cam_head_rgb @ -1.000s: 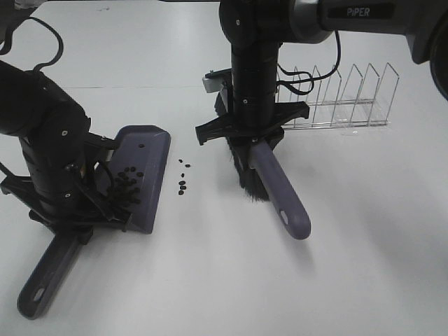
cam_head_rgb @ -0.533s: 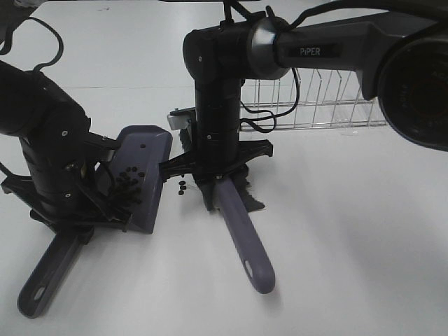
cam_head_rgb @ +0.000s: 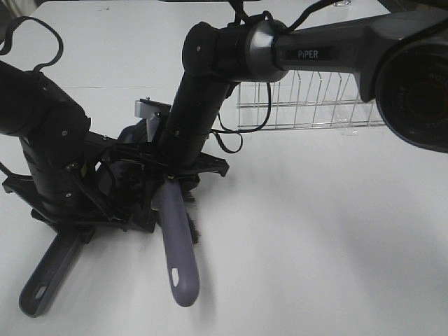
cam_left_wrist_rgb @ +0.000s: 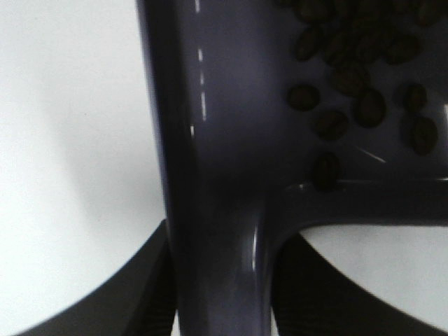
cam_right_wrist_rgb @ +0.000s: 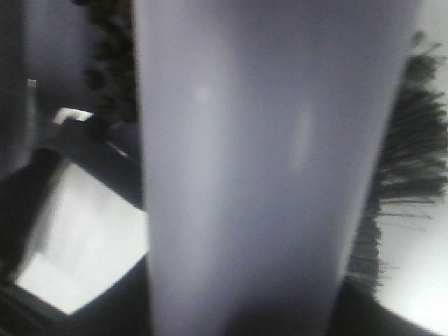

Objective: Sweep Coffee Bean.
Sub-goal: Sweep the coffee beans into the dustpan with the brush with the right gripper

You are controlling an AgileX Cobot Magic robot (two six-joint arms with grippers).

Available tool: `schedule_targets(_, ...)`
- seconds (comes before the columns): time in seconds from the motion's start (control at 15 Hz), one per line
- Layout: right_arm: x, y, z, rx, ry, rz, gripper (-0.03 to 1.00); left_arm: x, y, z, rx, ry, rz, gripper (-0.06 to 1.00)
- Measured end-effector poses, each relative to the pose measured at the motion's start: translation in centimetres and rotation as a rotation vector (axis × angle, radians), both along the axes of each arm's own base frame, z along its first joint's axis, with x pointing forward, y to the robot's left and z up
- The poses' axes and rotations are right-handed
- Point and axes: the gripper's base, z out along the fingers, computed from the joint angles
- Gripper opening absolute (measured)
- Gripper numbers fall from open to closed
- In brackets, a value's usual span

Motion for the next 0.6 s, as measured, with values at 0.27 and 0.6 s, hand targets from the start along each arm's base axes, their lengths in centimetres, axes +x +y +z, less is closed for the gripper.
schedule_targets(0.27,0.4,0.6,0.4,0.146,0.025,-0.025,0.3,0.0,0.0,0.0,0.001,0.001,0.0,0.34)
schedule_targets(0.6,1.8,-1.3,4.1,0.183,-0.044,-0.057,0.3,0.0,0.0,0.0,-0.003,-0.003,-0.002,0.34)
